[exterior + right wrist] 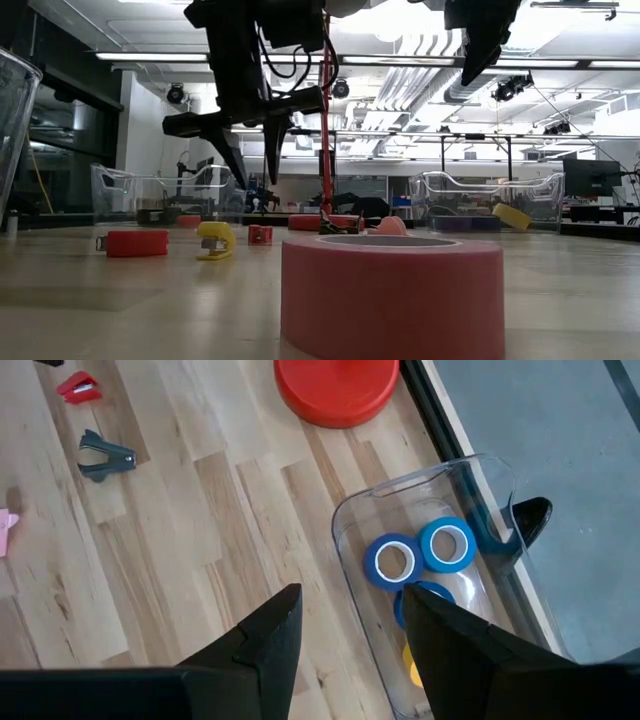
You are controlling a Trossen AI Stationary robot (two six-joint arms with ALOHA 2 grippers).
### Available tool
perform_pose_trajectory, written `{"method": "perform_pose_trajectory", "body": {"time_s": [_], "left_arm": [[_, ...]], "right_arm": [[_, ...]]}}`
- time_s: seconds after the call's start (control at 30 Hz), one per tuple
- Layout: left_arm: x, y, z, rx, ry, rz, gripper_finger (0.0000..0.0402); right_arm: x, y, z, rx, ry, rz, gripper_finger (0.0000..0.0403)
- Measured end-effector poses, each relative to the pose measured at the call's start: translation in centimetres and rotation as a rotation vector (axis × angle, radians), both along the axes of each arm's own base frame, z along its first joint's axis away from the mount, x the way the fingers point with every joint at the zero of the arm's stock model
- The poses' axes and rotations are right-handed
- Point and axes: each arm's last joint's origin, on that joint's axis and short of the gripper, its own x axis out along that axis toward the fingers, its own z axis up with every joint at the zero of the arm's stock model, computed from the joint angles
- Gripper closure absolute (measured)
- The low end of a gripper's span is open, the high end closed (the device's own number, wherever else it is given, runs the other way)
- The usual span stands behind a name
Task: Pick and place Stapler, Stapler remover, tape
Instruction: Put the top red stapler into the top left transparent bin
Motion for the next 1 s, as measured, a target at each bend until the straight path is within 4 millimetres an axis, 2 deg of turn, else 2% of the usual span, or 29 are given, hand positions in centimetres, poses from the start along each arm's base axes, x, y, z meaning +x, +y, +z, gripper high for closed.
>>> {"method": "perform_pose_trajectory", "body": {"time_s": [0.33, 0.6, 0.7, 0.9, 1.0], "left_arm": [[1.1, -0.2, -1.8, -0.069, 0.002, -0.032, 0.0245], [1.3, -0.2, -1.9, -0.059, -0.012, -0.051, 0.0243], [1.3, -0.2, -1.9, -0.058, -0.006, -0.056, 0.0225], [1.3, 0.0, -1.9, -0.082, -0.007, -0.055, 0.0157], [1.3, 0.0, -2.0, -0.106, -0.005, -0.052, 0.014]], "right_arm": [[0.0, 0.0, 0.0, -0.001, 0.0, -0.001, 0.0238], [0.0, 0.0, 0.0, -0.001, 0.001, -0.004, 0.0238], [0.0, 0.0, 0.0, -0.001, 0.001, -0.005, 0.0238], [0.0, 0.0, 0.0, -0.001, 0.001, -0.004, 0.0238], [0.0, 0.0, 0.0, -0.001, 0.001, -0.003, 0.0238]]}}
